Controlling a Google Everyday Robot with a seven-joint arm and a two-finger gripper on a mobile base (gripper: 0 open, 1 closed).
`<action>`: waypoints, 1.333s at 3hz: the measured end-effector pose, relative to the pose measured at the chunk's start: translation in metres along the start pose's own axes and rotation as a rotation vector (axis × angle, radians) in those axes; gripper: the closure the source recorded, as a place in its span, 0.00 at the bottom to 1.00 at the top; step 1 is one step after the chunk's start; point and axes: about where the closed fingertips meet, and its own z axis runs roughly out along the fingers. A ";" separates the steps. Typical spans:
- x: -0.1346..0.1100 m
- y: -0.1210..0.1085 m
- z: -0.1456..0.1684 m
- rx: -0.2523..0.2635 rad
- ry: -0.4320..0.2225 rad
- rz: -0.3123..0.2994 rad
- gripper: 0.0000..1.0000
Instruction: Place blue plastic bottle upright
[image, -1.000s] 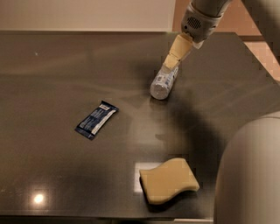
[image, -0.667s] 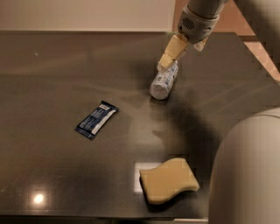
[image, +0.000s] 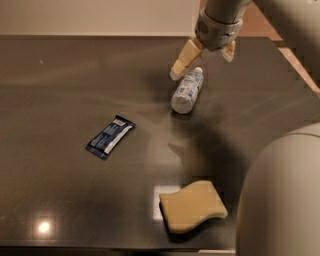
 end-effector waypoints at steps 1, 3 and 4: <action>0.000 0.000 0.000 0.000 -0.001 -0.001 0.00; -0.010 -0.008 0.013 -0.049 -0.011 0.118 0.00; -0.019 -0.009 0.025 -0.080 0.011 0.226 0.00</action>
Offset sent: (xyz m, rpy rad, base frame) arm 0.0065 -0.0047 -0.0026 0.0429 0.0262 -0.0688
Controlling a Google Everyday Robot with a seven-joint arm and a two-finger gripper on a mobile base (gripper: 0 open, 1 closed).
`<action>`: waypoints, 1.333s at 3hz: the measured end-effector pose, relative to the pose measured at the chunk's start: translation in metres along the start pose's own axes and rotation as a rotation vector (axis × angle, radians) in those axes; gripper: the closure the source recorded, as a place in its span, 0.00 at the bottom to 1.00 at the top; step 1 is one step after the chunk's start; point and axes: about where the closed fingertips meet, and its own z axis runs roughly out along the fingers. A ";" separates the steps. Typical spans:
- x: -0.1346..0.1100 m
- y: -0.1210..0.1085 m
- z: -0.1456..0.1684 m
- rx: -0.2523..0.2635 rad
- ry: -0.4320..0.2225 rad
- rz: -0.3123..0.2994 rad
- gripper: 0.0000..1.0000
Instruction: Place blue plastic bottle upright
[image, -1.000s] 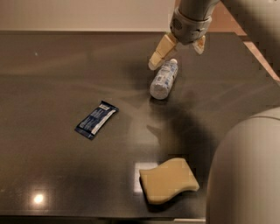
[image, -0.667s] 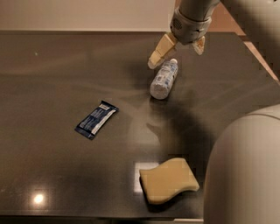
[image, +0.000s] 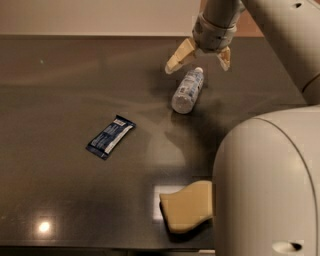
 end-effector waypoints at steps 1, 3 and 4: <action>-0.010 0.005 0.019 -0.002 0.038 0.107 0.00; -0.018 -0.006 0.052 0.139 0.108 0.428 0.00; -0.019 -0.011 0.057 0.160 0.110 0.549 0.00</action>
Offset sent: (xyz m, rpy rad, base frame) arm 0.0152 0.0153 -0.0489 -0.1737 0.2411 -0.5080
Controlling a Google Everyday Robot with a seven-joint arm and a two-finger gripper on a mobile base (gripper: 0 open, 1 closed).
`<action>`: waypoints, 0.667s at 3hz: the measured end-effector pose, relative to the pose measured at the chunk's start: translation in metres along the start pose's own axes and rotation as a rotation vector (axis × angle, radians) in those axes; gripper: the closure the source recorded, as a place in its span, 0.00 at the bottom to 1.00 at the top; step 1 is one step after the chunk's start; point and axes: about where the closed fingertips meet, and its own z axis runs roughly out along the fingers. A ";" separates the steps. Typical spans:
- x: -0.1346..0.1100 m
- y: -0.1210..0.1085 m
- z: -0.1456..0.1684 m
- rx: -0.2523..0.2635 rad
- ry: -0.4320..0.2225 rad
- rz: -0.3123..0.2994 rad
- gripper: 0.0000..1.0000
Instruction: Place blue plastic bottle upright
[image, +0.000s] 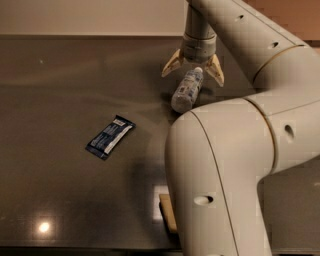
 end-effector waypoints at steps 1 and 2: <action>0.000 -0.002 0.004 -0.007 0.011 0.082 0.18; 0.001 -0.003 0.007 -0.011 0.022 0.117 0.41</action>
Offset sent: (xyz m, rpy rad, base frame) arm -0.0194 -0.0093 -0.0010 0.0103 0.1058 -0.1531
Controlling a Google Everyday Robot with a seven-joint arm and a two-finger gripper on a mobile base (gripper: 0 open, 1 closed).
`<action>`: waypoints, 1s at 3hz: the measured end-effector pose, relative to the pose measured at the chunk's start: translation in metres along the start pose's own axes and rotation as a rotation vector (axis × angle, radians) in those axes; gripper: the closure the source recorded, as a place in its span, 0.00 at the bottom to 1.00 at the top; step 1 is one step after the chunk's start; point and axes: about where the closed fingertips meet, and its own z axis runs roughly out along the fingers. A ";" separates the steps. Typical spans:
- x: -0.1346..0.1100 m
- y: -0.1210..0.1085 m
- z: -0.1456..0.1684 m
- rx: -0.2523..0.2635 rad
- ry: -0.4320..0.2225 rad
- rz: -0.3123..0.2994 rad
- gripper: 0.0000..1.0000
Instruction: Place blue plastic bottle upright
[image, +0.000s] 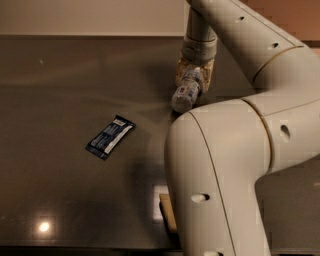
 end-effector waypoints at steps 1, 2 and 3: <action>0.000 0.005 -0.003 0.018 -0.009 -0.017 0.72; 0.001 0.017 -0.017 0.001 -0.040 -0.111 0.96; 0.007 0.034 -0.040 -0.020 -0.106 -0.247 1.00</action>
Offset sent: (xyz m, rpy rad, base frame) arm -0.0167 0.0238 0.0453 -0.0317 -0.0351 0.2629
